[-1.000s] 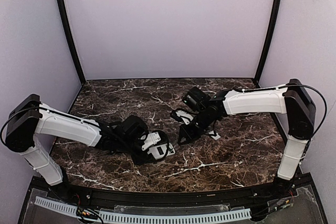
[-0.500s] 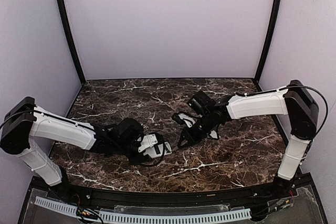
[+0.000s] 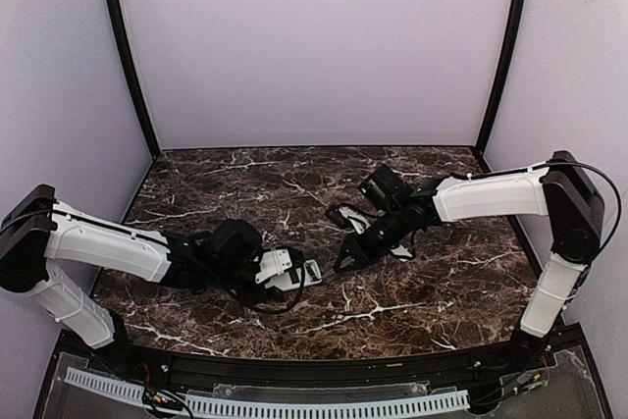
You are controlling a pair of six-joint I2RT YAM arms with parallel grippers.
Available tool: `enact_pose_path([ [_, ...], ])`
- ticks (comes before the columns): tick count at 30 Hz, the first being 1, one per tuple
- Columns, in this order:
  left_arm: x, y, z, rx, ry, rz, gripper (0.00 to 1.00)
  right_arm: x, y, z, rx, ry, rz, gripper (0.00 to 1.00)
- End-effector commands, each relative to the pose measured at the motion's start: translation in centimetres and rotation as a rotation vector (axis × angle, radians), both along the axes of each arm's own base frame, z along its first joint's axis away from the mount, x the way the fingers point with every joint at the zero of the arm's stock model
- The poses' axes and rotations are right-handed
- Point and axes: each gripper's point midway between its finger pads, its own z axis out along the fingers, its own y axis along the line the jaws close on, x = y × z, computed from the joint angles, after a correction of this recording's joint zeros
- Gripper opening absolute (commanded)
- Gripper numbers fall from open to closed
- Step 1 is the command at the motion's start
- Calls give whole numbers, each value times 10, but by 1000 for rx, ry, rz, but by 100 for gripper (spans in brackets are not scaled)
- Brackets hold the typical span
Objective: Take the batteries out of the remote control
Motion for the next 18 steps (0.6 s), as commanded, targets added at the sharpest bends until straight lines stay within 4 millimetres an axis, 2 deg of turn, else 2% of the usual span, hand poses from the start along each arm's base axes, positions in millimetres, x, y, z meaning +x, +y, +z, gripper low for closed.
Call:
enact_pose_path([
  [1, 13, -18, 40, -124, -107, -19, 0, -7, -12, -7, -34, 34, -11, 0],
  [7, 4, -24, 46, -153, -129, -106, 0, -8, -11, 0, -7, 30, -16, 0],
  [13, 8, -20, 44, -135, -170, -104, 0, -5, -11, 21, 18, -4, -31, 0],
  [18, 8, -22, 47, -154, -204, -128, 0, -3, -10, 29, 35, -14, -39, 0],
])
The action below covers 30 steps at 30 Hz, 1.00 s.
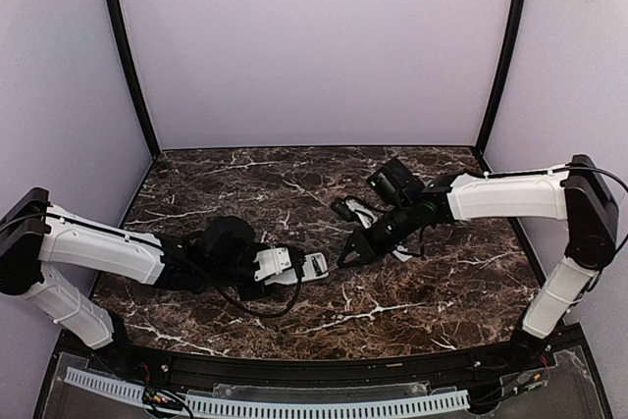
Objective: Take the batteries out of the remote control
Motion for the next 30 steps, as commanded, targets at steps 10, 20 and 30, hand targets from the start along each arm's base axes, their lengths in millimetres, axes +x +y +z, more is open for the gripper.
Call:
enact_pose_path([
  [10, 8, -11, 35, -117, -164, -55, 0, 10, -5, 7, 13, -18, -89, 0],
  [20, 11, -9, 27, -92, -180, -45, 0, 18, 6, 13, 58, -23, -108, 0],
  [30, 17, -6, 13, -64, -202, -24, 0, 29, 12, 0, 34, -20, -123, 0],
])
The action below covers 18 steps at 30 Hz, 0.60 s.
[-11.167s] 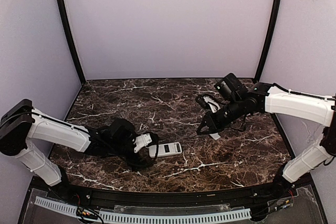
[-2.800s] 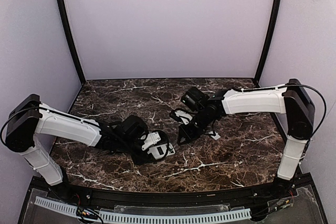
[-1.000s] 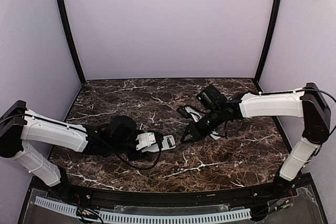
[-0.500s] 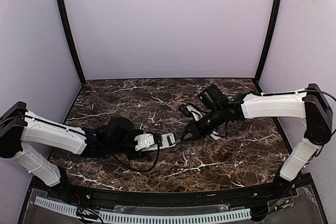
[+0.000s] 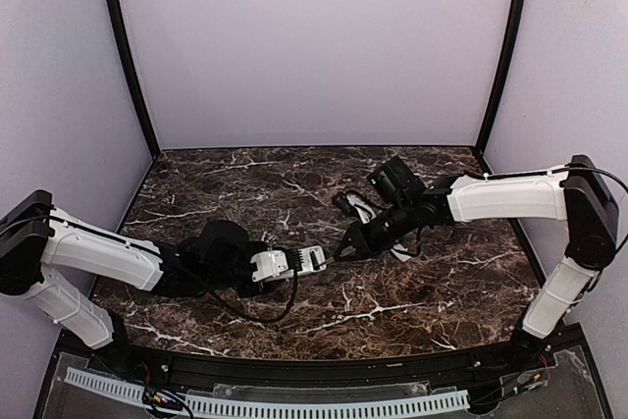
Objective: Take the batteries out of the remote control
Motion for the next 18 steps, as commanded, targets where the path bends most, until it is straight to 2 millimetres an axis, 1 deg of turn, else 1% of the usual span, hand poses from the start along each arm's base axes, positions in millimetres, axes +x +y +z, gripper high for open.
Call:
enact_pose_path([
  [1, 6, -8, 7, -51, -50, -1, 0, 13, 7, -8, -3, -13, -22, 0],
  [10, 13, -1, -8, -16, -94, 29, 0, 15, 8, -13, -19, -11, -19, 0],
  [18, 15, 2, -20, 12, -107, 35, 0, 21, 12, -11, -17, -24, -20, 0],
])
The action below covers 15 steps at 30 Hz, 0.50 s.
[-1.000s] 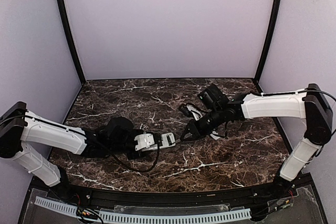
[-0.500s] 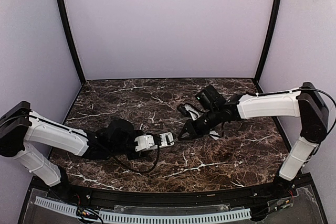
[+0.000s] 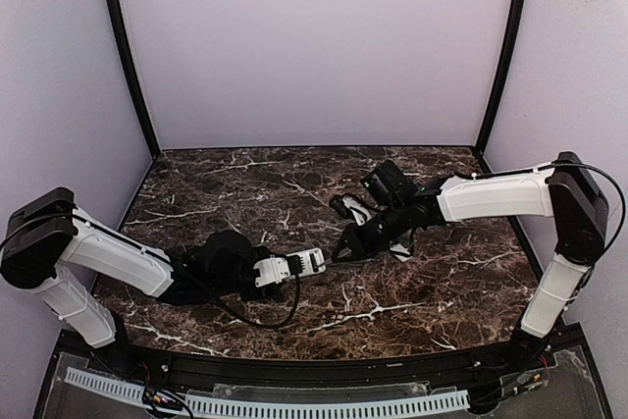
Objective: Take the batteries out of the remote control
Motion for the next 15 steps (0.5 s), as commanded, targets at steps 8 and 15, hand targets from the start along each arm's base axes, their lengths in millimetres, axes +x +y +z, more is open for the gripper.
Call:
enact_pose_path([
  [8, 6, 1, -6, 3, -34, 24, 0, 14, 12, 3, 16, -24, 5, 0],
  [15, 8, 3, -6, 3, -41, 36, 0, 12, 8, -1, -1, -13, 1, 0],
])
